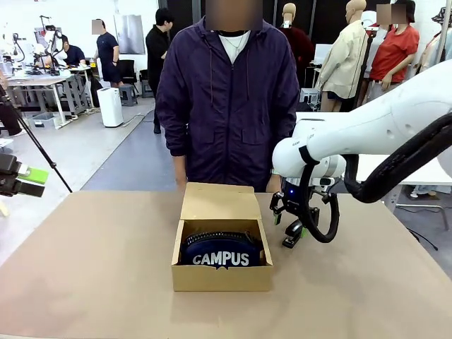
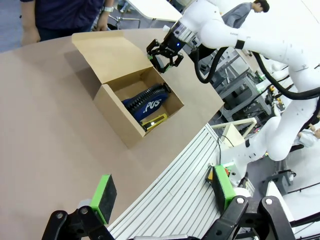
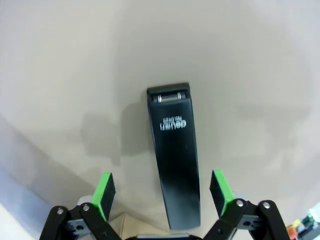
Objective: Pack the items into the box.
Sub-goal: Pick up the item indicated by the person and place it inside the Mailer Box.
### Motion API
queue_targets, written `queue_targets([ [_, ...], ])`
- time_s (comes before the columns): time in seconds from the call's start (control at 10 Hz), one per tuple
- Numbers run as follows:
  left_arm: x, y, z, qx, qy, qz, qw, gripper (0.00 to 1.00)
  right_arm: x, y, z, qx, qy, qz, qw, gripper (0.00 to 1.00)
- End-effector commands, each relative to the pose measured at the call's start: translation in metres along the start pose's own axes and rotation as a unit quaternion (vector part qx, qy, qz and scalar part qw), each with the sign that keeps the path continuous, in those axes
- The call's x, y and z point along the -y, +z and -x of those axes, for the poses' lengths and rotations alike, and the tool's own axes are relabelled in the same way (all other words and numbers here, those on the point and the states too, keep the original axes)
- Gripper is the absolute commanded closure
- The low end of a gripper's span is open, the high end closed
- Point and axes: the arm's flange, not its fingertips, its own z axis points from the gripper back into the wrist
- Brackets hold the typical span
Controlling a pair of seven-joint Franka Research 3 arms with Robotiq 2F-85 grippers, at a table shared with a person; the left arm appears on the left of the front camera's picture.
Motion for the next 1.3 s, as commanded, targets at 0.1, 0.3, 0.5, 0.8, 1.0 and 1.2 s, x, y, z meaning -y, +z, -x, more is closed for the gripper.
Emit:
queue_targets([
  [0.1,-0.001,0.001,0.0,0.0,-0.007,0.003,1.0,0.0,-0.01,-0.006,-0.008,0.033,-0.019,0.048,0.998,0.0],
  [0.3,-0.001,0.001,0.0,0.0,-0.007,0.003,1.0,0.0,-0.013,-0.01,-0.007,0.042,-0.004,0.061,0.997,0.0],
  [0.5,-0.001,0.001,0.0,0.0,-0.007,0.003,1.0,0.0,-0.016,-0.012,-0.008,0.043,-0.006,0.063,0.997,0.58],
  [0.8,-0.001,0.001,0.0,0.0,-0.007,0.003,1.0,0.0,-0.018,-0.01,-0.008,0.033,-0.004,0.064,0.997,1.0],
  [1.0,-0.001,0.001,0.0,0.0,-0.007,0.003,1.0,0.0,-0.018,-0.01,-0.009,0.027,-0.009,0.065,0.997,1.0],
  [1.2,-0.001,0.001,0.0,0.0,-0.007,0.003,1.0,0.0,-0.02,-0.01,-0.009,0.015,-0.004,0.065,0.998,1.0],
])
